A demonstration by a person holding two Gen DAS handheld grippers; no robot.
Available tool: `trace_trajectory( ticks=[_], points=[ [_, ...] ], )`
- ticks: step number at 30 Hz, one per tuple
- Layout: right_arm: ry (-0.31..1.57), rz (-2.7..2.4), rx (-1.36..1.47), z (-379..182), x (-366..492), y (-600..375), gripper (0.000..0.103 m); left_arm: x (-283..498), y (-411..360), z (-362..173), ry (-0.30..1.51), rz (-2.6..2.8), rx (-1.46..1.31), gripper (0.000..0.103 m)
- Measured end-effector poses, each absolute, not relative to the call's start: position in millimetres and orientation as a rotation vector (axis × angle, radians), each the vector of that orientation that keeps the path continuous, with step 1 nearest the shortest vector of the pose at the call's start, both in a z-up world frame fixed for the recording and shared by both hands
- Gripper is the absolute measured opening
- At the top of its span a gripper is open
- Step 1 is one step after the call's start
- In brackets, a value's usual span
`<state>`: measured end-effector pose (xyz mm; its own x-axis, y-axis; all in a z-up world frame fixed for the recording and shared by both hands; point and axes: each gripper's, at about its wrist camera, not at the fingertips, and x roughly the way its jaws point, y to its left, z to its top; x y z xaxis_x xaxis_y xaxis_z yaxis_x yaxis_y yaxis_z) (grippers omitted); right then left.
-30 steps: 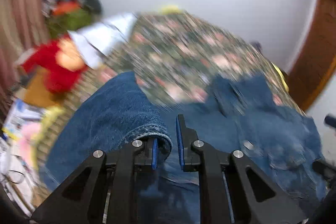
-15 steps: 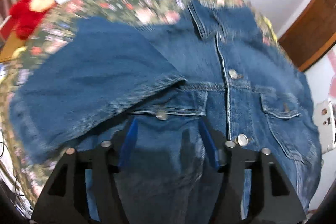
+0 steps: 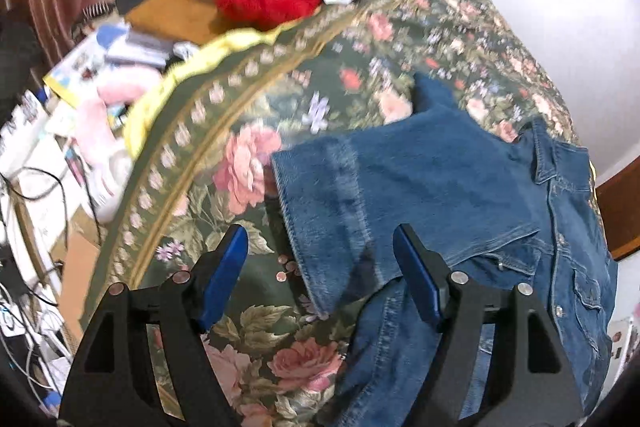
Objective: Fold large clothes
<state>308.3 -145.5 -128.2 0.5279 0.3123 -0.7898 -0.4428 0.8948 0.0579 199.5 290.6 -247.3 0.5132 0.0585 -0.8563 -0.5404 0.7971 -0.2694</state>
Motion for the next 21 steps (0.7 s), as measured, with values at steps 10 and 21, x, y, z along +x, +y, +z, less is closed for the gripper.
trace_trajectory(
  ticks=[10,21],
  points=[
    [1.066,0.485,-0.182,-179,331,-107,0.103,229,255,-246,0.992,0.398,-0.306,0.020],
    [0.997,0.464,-0.115,-161,341,-143,0.103,275,165,-95,0.690,0.214,-0.042,0.008]
  ],
)
